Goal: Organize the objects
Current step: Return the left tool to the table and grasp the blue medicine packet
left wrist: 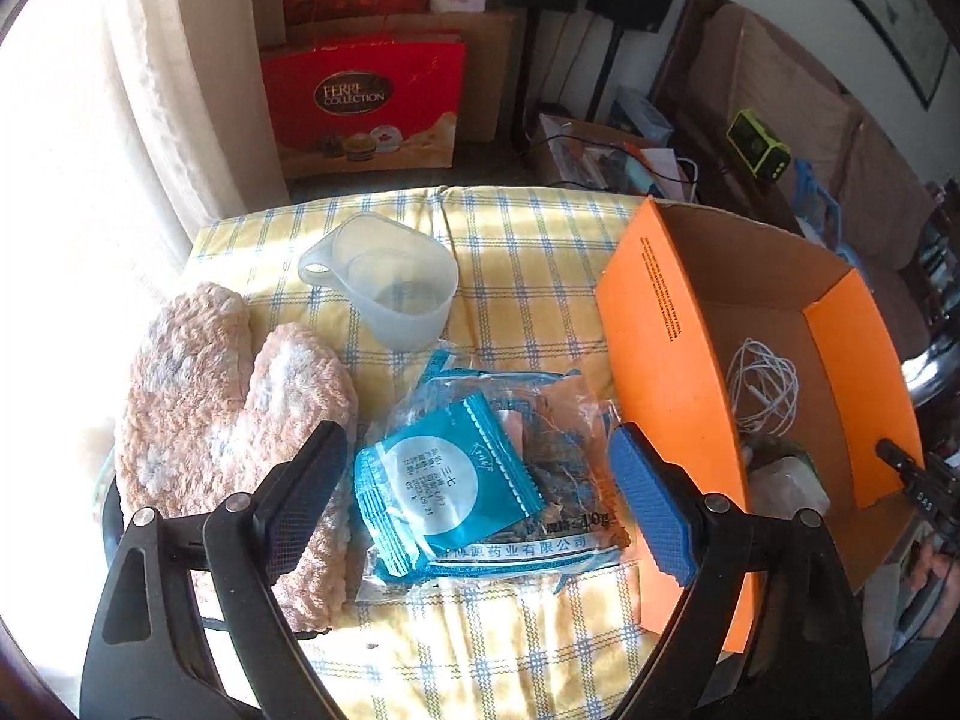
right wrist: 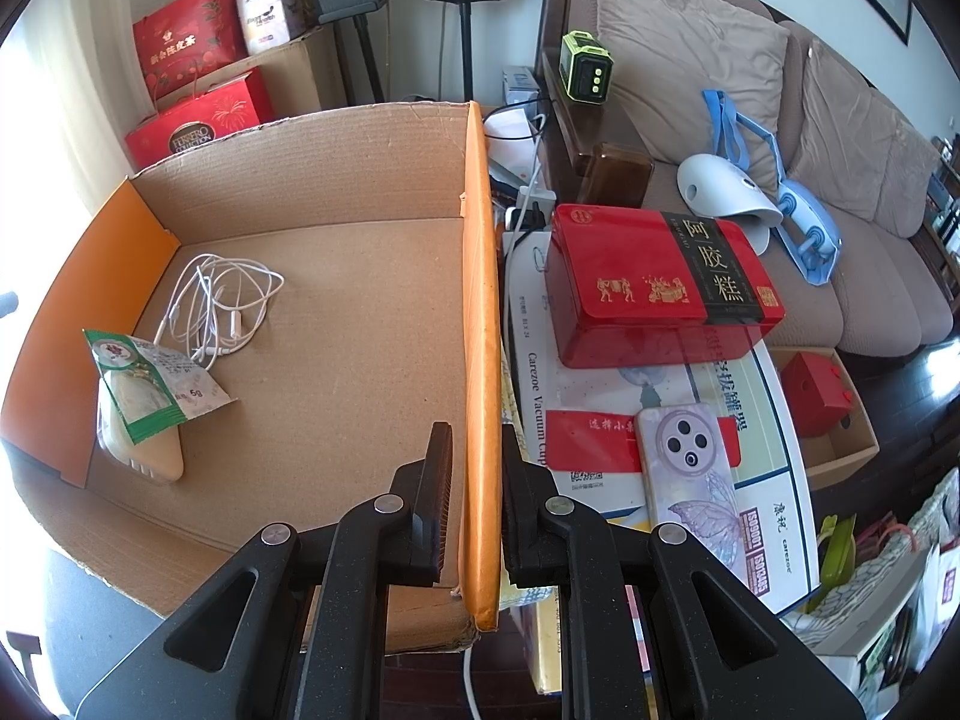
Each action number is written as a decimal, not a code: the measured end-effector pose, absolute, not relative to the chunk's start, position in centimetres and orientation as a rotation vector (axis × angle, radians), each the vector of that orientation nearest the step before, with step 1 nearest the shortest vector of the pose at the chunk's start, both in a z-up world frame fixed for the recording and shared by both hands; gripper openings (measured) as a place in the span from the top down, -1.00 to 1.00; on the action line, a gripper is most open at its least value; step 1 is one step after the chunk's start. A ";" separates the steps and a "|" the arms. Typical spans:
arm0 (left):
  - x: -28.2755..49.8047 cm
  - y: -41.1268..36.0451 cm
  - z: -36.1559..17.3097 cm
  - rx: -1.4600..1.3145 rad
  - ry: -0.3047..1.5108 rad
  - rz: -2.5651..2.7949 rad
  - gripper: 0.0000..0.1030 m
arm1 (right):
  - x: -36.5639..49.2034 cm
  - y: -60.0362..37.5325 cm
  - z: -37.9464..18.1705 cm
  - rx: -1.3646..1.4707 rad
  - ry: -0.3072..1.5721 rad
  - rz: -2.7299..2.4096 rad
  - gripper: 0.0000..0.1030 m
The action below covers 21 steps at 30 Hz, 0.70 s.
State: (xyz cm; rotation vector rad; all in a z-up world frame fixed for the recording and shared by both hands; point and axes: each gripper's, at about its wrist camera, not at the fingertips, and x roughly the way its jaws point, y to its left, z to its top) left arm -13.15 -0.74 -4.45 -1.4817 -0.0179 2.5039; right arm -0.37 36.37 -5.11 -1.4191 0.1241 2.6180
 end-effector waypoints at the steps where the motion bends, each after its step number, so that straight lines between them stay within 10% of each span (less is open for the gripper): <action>1: -13.3 -1.1 -4.8 -1.495 -0.022 2.507 -0.70 | -0.4 36.4 -5.1 -1.419 0.123 2.618 0.75; 14: -14.1 -1.2 -8.8 -1.629 -0.006 2.450 -0.70 | -0.3 36.5 -5.2 -1.421 0.121 2.618 0.75; 21: -14.1 -1.5 -9.3 -1.647 -0.024 2.450 -0.03 | -0.2 36.6 -5.3 -1.427 0.113 2.616 0.75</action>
